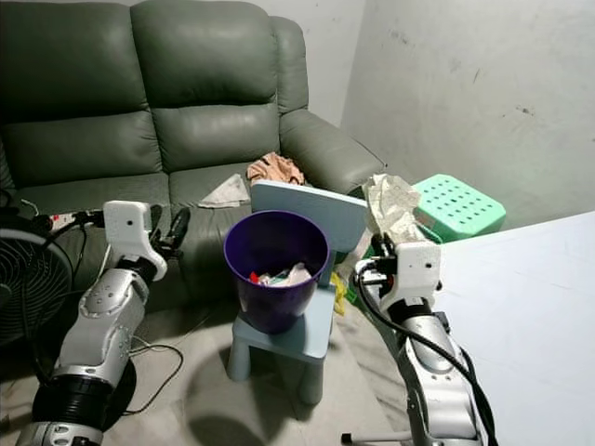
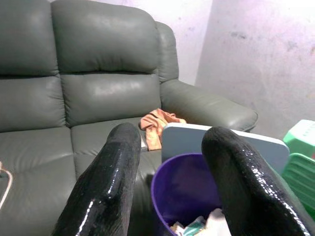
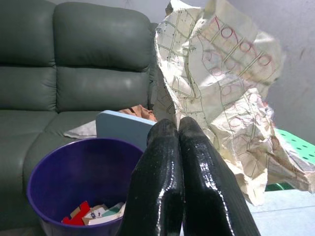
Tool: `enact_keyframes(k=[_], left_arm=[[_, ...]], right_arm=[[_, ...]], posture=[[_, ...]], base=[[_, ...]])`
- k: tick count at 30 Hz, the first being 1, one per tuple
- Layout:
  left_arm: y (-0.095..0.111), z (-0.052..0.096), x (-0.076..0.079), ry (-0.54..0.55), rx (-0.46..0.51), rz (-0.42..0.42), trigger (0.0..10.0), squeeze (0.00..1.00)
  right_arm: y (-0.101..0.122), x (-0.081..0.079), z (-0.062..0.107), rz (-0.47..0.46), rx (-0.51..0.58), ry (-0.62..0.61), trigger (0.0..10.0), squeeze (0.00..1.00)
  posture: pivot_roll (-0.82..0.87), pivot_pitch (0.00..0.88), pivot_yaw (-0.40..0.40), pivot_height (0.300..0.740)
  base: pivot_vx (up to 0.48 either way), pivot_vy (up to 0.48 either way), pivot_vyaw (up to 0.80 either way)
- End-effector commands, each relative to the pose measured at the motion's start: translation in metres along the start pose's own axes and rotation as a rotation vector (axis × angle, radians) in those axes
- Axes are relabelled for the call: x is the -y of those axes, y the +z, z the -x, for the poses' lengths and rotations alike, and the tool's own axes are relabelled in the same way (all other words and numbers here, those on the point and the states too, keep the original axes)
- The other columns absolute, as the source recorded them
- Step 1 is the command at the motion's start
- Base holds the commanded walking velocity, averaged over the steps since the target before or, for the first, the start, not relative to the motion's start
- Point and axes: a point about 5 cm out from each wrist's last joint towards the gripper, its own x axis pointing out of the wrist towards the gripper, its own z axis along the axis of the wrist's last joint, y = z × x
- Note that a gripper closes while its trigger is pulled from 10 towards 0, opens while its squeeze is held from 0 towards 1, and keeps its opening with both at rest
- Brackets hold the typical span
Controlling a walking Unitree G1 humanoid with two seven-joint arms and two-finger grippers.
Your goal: Picking trash to rubbish bin
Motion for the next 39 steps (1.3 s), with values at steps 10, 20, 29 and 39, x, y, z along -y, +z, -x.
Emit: enact_keyframes(k=[10, 20, 29, 39], left_arm=[[0.004, -0.003, 0.007, -0.060, 0.006, 0.009, 10.0, 0.00], [0.006, -0.003, 0.010, -0.083, 0.018, 0.002, 10.0, 0.00], [0.008, -0.006, 0.014, -0.103, 0.022, 0.002, 10.0, 0.00], [0.008, -0.006, 0.014, -0.108, 0.024, -0.003, 10.0, 0.00]], right_arm=[[0.004, 0.000, -0.002, 0.018, 0.010, 0.032, 10.0, 0.00], [0.003, -0.003, -0.001, 0.035, 0.008, 0.049, 10.0, 0.00], [0.002, -0.002, 0.000, 0.037, 0.002, 0.051, 10.0, 0.00], [0.001, -0.003, 0.001, 0.044, 0.000, 0.055, 10.0, 0.00]], posture=[[-0.03, 0.000, -0.067, 0.740], [-0.04, 0.000, -0.061, 0.740], [-0.04, 0.000, -0.058, 0.740], [-0.04, 0.000, -0.055, 0.740]], base=[[0.000, 0.000, 0.00], [0.112, 0.000, 0.00], [0.288, 0.000, 0.00], [0.302, 0.000, 0.00]])
